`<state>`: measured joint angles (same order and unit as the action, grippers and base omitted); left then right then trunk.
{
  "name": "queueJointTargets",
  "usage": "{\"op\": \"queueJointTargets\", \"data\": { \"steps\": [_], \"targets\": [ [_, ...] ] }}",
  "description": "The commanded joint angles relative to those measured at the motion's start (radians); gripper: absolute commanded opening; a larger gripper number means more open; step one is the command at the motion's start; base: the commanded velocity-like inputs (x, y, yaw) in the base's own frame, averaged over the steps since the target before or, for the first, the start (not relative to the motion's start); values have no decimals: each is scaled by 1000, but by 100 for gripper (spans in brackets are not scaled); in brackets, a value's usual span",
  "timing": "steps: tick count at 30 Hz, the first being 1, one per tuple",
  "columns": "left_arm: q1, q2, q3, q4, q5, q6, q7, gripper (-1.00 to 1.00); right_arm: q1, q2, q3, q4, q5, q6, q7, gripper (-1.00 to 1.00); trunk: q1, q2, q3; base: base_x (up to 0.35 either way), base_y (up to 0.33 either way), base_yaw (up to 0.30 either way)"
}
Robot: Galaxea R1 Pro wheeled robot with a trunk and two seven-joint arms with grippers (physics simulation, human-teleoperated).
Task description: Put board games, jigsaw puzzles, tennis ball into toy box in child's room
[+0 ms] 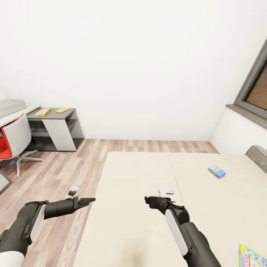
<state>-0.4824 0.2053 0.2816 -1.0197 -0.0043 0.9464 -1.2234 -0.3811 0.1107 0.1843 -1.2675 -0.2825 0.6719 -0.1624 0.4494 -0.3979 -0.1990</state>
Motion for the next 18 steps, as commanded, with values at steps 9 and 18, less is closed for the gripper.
{"op": "queueJointTargets", "data": {
  "steps": [9,18],
  "targets": [
    [-1,0,1,0,0,9,-4,100,-1,0,1,-1,-10,3,-9,100,1,-2,-2,0,-169,0],
    [-1,-1,1,0,0,9,-4,100,-1,0,1,-1,-10,3,-9,100,1,-2,-2,0,-174,0]
  ]
}}
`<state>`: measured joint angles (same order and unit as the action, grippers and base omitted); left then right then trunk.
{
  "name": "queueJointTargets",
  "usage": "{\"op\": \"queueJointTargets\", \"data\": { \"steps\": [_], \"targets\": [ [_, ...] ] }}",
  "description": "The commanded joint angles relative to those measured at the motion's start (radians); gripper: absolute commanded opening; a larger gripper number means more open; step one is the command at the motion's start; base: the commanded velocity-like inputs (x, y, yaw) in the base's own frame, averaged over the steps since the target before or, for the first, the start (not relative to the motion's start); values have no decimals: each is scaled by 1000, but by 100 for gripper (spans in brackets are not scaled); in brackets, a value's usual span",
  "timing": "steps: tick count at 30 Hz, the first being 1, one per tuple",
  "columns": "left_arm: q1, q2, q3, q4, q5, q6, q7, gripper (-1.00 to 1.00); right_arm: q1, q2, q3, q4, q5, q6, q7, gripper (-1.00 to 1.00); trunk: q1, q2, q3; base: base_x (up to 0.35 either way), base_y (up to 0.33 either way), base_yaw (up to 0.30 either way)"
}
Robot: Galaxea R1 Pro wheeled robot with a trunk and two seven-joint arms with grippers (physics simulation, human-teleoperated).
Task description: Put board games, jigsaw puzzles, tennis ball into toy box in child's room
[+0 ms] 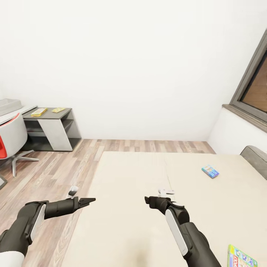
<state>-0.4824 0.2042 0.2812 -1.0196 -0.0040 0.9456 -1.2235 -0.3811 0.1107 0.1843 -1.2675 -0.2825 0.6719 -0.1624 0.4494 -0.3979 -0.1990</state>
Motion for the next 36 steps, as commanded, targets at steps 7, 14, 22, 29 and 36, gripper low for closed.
{"op": "queueJointTargets", "data": {
  "steps": [7,14,22,29,36],
  "targets": [
    [-1,0,2,0,-1,10,-4,100,-1,0,1,-1,-10,3,-9,100,1,-2,-2,0,-62,0],
    [-1,0,2,0,-1,10,-4,100,-1,1,3,-1,-13,3,-9,100,1,-2,-2,0,-6,0],
    [-1,0,1,0,-1,10,-4,100,-1,0,1,-1,-14,4,-8,100,1,-2,-2,0,0,0],
    [-1,0,1,0,-1,9,-4,100,-1,0,1,-1,-14,5,-8,100,1,-2,-2,0,0,0],
    [-1,0,1,0,-1,10,-4,100,-1,0,1,-1,-14,5,-8,100,1,-2,-2,0,0,0]
  ]
}}
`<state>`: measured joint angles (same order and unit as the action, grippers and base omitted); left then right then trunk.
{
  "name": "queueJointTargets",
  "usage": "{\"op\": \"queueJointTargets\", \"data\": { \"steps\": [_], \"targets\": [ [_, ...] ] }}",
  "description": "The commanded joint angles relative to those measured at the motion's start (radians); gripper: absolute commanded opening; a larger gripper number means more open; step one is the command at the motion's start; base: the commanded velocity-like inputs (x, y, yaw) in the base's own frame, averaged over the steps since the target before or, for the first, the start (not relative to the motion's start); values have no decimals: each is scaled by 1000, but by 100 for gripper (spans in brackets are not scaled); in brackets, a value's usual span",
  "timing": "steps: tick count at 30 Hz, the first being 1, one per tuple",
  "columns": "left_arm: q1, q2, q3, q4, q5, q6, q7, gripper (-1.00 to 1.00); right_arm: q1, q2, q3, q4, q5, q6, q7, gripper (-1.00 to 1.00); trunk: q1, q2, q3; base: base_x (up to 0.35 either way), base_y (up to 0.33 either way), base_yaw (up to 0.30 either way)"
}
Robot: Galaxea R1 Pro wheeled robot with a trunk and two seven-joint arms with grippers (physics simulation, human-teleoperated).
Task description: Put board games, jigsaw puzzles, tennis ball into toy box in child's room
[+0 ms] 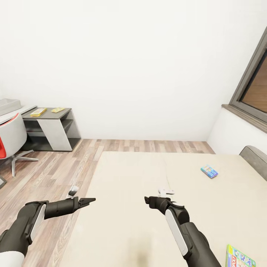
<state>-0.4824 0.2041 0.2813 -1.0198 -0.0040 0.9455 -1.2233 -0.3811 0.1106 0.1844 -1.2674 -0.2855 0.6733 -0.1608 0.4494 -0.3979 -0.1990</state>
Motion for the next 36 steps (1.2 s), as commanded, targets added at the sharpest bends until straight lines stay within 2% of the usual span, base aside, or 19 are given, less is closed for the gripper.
{"op": "queueJointTargets", "data": {
  "steps": [1,36],
  "targets": [
    [-1,0,1,0,-1,9,-4,100,-1,0,1,-1,-11,3,-9,100,1,-2,-2,0,0,0],
    [-1,-11,1,0,-2,9,-4,100,-1,1,1,-1,-11,3,-10,100,1,-2,-2,-9,-12,0]
  ]
}}
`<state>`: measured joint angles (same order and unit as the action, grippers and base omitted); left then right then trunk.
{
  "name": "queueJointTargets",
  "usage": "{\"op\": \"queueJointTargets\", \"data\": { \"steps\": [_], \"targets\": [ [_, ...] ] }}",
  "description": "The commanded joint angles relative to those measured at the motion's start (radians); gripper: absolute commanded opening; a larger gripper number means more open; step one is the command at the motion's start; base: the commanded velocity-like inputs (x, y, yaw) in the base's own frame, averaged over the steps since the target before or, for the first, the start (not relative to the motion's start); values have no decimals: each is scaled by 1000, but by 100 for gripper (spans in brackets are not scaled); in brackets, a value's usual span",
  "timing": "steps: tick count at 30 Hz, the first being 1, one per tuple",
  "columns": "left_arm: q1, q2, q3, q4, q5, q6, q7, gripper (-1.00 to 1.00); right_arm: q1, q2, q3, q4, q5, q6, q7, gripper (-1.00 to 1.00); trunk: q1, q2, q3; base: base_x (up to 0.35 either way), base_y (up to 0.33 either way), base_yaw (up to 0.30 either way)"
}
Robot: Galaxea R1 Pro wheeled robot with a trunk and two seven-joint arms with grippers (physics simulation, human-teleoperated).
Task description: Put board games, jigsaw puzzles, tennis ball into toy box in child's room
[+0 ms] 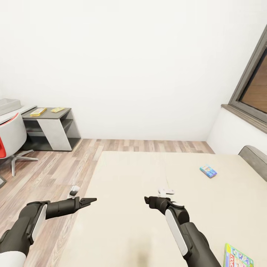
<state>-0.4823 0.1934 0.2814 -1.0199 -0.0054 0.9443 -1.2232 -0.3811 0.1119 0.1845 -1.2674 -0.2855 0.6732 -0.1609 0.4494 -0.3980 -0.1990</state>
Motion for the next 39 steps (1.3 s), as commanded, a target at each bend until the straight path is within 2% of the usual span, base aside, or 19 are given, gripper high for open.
{"op": "queueJointTargets", "data": {
  "steps": [1,17,39],
  "targets": [
    [-1,0,1,0,-1,10,-4,100,-1,0,1,-1,-11,3,-9,100,1,-2,-2,0,-31,0],
    [-1,-6,1,0,-1,10,-4,100,-1,-1,1,-1,-11,3,-9,100,1,-2,-2,0,-116,0],
    [-1,-6,1,0,-1,10,-4,100,-1,-1,1,-1,-11,3,-9,100,1,-2,-2,0,-44,0]
  ]
}}
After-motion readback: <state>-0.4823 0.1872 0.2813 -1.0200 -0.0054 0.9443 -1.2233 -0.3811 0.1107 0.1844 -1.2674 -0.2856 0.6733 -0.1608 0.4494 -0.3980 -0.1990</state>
